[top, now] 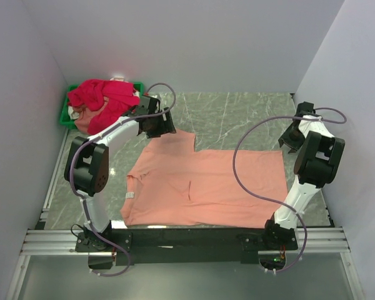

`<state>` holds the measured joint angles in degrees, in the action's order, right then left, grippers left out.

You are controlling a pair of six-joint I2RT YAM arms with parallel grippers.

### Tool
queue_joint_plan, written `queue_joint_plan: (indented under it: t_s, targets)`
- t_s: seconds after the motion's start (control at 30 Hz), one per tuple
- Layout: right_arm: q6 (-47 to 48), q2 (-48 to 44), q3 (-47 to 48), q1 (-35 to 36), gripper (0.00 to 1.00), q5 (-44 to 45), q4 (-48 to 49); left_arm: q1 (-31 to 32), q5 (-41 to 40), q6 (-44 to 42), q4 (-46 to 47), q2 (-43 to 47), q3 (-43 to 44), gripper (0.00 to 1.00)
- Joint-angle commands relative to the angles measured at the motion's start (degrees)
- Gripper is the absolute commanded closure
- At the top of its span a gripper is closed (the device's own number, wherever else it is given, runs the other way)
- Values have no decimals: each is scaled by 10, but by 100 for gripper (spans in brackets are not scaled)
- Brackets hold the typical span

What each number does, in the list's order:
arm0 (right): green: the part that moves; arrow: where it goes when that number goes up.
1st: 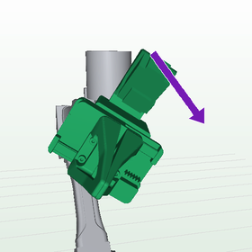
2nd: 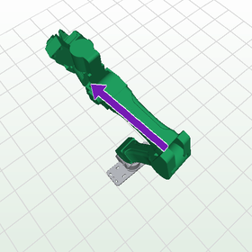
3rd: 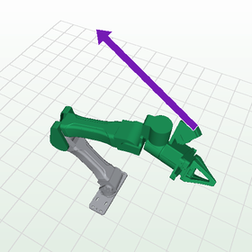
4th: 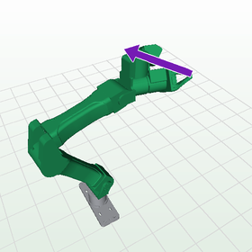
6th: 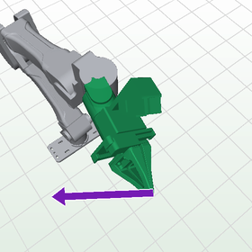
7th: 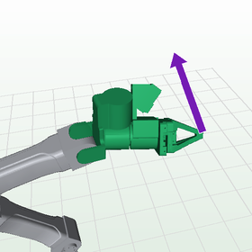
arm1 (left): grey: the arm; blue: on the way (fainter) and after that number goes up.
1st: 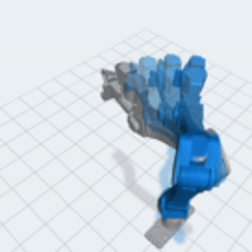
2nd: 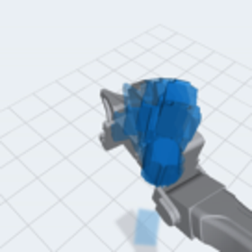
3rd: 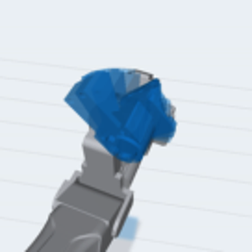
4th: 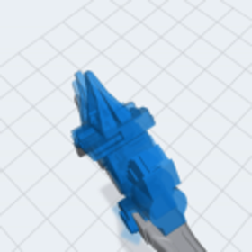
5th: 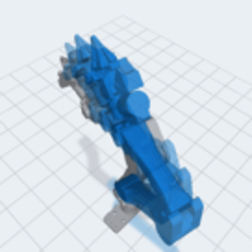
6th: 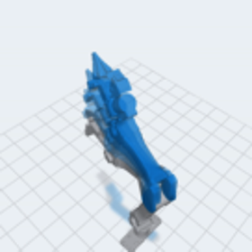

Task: Fold and stack the t-shirts
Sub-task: Fold the tshirt

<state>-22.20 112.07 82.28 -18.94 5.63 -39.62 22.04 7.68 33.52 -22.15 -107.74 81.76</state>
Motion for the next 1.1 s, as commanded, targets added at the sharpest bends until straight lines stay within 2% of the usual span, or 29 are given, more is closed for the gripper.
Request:
queue_joint_plan:
  t_s: [0.0,0.33,0.53,1.07]
  targets:
    - [4,25,29,-5,49,-16,20,-2,3,16,11,4,24,20]
    - [0,57,35,-5,54,-36,28,-2,-3,19,2,-2,31,20]
    - [-7,61,26,-5,60,-45,21,-2,-6,17,-9,-7,34,20]
    - [-10,23,-25,-4,61,-55,24,-2,0,21,-3,-8,22,20]
